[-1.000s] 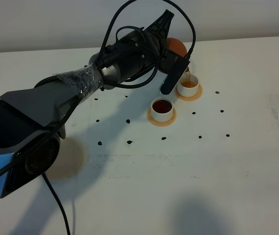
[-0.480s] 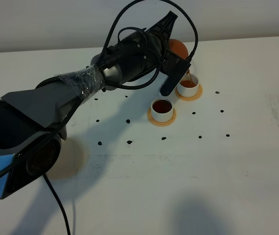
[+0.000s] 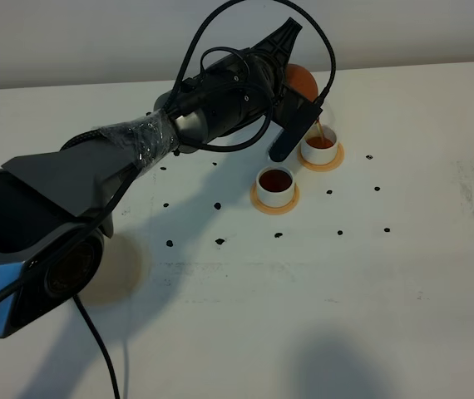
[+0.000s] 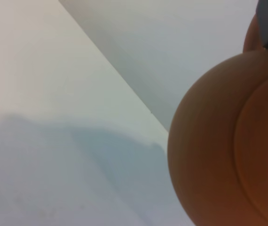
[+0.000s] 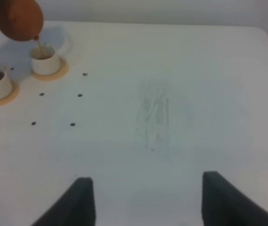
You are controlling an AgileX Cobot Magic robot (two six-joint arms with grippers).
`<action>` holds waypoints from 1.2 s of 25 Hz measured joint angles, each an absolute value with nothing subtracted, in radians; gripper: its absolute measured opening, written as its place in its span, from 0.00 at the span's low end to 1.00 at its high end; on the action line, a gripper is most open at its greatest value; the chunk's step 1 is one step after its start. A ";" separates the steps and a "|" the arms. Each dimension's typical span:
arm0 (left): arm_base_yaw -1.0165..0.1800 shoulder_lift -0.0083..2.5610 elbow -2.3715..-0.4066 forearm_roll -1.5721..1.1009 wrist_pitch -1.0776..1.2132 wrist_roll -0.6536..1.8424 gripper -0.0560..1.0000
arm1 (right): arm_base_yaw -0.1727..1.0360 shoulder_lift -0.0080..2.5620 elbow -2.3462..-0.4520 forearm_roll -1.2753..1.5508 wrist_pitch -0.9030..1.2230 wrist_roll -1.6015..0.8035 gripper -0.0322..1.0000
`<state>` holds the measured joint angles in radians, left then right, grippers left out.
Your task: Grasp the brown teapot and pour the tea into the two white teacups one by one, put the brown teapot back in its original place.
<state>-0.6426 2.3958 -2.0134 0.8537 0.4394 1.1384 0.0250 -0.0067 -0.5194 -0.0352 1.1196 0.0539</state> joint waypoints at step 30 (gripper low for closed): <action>-0.643 2.396 -2.013 0.931 0.437 1.138 0.17 | 0.025 -0.007 -0.519 -0.035 1.120 0.053 0.50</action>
